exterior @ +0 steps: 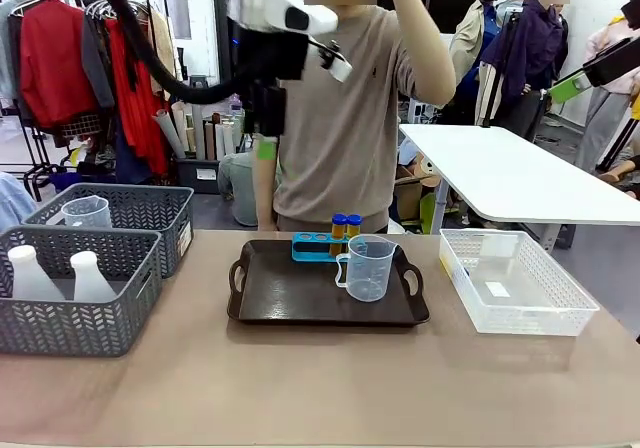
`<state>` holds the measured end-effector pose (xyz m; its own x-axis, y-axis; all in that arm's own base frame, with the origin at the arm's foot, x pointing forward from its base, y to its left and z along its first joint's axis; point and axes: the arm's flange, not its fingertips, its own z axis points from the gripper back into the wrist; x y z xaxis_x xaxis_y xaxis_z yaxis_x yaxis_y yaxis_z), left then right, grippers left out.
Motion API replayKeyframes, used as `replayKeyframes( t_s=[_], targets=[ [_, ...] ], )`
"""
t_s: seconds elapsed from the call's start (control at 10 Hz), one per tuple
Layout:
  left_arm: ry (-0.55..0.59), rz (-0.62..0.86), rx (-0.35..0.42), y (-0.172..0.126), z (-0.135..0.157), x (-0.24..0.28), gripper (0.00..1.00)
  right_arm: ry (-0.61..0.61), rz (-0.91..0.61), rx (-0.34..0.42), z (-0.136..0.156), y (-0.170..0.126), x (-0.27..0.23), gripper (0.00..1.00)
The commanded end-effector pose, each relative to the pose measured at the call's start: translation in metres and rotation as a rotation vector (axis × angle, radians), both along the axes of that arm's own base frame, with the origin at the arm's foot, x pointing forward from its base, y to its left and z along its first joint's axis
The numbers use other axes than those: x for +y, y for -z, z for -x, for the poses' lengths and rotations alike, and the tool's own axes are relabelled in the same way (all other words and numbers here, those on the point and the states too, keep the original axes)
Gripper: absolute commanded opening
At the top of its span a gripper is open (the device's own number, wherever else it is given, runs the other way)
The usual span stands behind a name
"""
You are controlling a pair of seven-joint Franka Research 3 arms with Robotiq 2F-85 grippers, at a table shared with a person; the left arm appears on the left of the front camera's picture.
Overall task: Prepare the laboratory tools.
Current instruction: Pick up one Small flask and place it on the Handle tray.
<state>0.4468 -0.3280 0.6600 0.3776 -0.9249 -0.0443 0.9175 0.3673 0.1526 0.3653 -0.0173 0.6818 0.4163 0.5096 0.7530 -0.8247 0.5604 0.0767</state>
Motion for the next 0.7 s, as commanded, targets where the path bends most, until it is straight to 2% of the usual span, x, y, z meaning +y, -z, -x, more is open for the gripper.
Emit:
replayKeyframes(
  t_s=[0.0,0.2,0.4,0.6],
  targets=[
    [-0.140,-0.046,-0.010,0.002,0.012,0.033,1.00,-0.017,-0.023,-0.016,0.000,-0.002,0.001,1.00],
    [-0.342,-0.057,-0.020,-0.001,0.021,0.083,1.00,-0.017,-0.023,-0.016,0.000,-0.002,0.001,1.00],
    [-0.577,-0.121,-0.063,0.005,0.036,0.127,1.00,-0.017,-0.023,-0.016,0.000,-0.002,0.001,1.00],
    [-0.717,-0.094,-0.072,0.016,0.049,0.167,1.00,-0.017,-0.023,-0.016,0.000,-0.002,0.001,1.00]
  ],
)
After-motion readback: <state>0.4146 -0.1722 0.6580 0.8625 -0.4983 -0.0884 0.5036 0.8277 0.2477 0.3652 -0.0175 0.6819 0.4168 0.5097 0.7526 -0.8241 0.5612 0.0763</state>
